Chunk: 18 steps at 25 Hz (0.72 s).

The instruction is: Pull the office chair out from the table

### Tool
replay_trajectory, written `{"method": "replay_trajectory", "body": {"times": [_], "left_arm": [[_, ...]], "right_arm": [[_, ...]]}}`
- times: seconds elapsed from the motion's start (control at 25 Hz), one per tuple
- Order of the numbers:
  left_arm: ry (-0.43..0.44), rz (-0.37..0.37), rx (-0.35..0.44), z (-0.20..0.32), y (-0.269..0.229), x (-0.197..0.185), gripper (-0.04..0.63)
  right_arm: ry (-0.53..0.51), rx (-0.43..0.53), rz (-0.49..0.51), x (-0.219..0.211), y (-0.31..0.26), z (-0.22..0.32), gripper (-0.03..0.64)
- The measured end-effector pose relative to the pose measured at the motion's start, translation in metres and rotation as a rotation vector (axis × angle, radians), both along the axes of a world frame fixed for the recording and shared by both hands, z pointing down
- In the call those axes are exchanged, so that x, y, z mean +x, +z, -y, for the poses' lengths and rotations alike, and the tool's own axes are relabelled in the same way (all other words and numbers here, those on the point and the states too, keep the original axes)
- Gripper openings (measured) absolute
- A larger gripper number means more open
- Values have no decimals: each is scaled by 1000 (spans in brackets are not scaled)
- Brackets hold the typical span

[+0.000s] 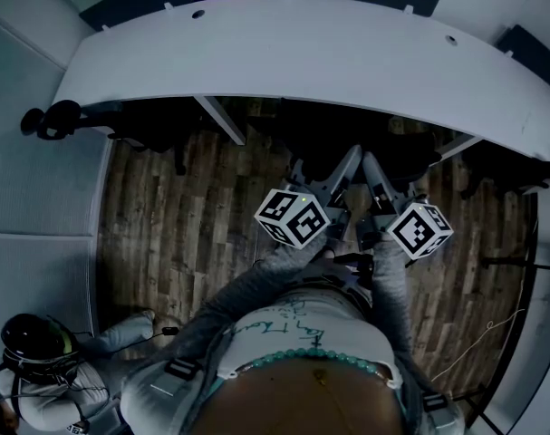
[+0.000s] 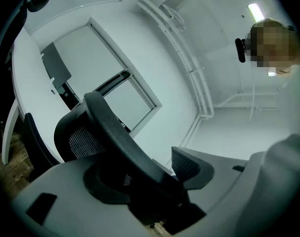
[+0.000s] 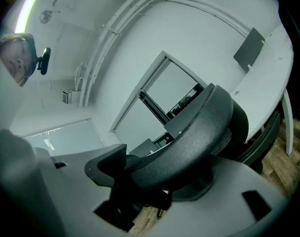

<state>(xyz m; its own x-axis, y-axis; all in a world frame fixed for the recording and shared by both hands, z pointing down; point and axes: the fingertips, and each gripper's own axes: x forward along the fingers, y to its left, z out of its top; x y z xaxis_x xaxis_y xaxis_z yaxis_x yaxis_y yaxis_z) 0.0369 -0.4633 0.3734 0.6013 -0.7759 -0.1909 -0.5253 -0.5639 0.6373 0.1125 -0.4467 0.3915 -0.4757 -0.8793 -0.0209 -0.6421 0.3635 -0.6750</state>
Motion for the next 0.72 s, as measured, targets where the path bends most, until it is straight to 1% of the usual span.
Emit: {"method": "replay_trajectory", "body": {"times": [0.72], "left_arm": [[-5,-8,-21,-13,8,7,258]], "right_arm": [[-20,-12,-10,5,7,-12,279]]}}
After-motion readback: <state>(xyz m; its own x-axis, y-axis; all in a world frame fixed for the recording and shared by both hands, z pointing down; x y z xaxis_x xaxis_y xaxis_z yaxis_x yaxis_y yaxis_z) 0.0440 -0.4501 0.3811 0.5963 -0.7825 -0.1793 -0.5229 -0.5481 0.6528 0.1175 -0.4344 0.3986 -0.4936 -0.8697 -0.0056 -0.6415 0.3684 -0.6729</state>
